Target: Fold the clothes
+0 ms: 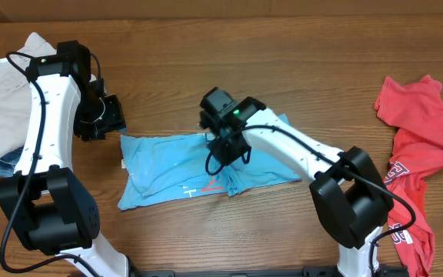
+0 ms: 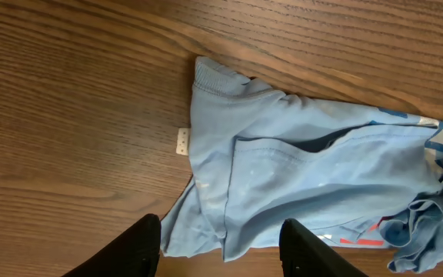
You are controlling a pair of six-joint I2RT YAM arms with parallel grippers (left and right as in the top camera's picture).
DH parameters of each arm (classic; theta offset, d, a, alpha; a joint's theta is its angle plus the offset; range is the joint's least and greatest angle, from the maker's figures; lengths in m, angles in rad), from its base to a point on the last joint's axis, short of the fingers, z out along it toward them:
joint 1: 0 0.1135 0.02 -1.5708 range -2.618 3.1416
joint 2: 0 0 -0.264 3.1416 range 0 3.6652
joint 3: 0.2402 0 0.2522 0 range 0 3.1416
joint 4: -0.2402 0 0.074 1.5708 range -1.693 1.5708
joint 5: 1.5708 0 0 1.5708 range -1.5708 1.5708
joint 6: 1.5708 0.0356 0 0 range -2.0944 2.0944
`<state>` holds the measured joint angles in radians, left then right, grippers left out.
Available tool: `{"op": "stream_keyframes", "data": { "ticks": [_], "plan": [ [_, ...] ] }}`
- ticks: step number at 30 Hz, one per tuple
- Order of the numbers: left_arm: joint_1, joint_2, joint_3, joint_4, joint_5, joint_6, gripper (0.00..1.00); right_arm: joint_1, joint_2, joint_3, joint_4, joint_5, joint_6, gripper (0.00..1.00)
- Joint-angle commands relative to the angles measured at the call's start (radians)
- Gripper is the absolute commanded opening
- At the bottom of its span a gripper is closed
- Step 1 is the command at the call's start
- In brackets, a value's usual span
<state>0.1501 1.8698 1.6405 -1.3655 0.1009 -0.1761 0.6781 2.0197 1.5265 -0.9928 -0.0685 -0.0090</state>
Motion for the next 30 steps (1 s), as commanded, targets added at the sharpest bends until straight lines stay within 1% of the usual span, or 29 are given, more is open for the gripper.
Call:
{"op": "stream_keyframes", "data": {
  "ticks": [1,5,9,13,17,22,25,28,30],
  "plan": [
    [0.001,-0.029,0.007,-0.003,-0.007,0.024,0.53,-0.045,-0.021,0.067,0.002,0.068,0.048,0.31],
    [0.001,-0.029,0.007,-0.003,-0.007,0.023,0.53,-0.088,-0.027,0.101,0.008,0.056,0.047,0.30],
    [0.001,-0.029,0.007,-0.002,-0.007,0.023,0.53,-0.108,-0.019,0.101,0.011,-0.019,0.043,0.27],
    [0.001,-0.029,0.007,-0.002,-0.007,0.023,0.53,-0.105,-0.006,0.069,0.011,-0.071,0.044,0.25],
    [0.001,-0.029,0.007,-0.001,-0.007,0.023,0.53,-0.094,0.004,0.016,0.016,-0.090,0.047,0.25],
    [0.001,-0.029,0.007,0.000,-0.007,0.023,0.54,-0.098,0.006,-0.035,0.104,-0.090,0.047,0.25],
    [0.001,-0.029,0.007,-0.003,-0.007,0.023,0.54,-0.116,0.029,-0.043,0.193,-0.090,0.047,0.26],
    [0.001,-0.029,0.007,-0.013,-0.007,0.023,0.54,-0.124,0.058,-0.043,0.256,-0.090,0.047,0.31],
    [0.001,-0.029,0.007,-0.022,-0.007,0.023,0.53,-0.125,0.080,-0.043,0.266,-0.090,0.047,0.32]
  ]
}}
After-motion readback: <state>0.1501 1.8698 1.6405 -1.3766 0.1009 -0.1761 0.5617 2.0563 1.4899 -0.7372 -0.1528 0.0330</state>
